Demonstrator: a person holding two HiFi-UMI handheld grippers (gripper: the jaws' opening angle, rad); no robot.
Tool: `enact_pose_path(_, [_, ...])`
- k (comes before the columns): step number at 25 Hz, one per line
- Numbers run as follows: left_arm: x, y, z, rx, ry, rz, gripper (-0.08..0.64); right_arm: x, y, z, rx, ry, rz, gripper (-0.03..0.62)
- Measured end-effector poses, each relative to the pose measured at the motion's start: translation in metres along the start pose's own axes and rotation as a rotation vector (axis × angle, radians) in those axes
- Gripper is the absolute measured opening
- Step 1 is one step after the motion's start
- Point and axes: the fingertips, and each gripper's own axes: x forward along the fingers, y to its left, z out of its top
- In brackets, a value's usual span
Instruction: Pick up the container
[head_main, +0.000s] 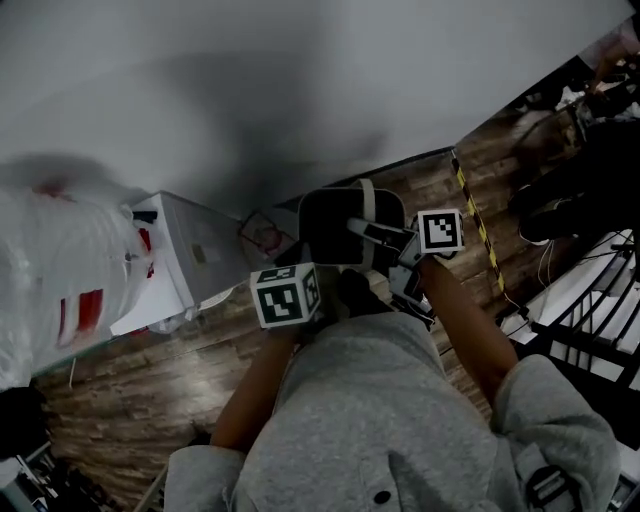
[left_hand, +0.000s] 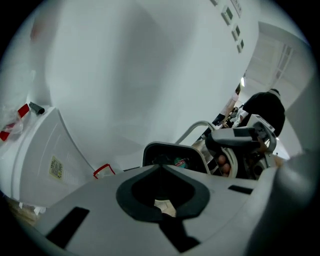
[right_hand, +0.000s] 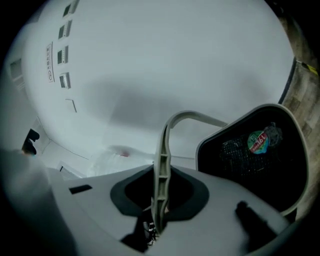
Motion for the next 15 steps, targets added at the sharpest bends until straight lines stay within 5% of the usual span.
enact_pose_path(15, [-0.05, 0.006, -0.072, 0.042, 0.017, -0.092, 0.015, -0.039, 0.02, -0.078, 0.088, -0.191, -0.006, 0.06])
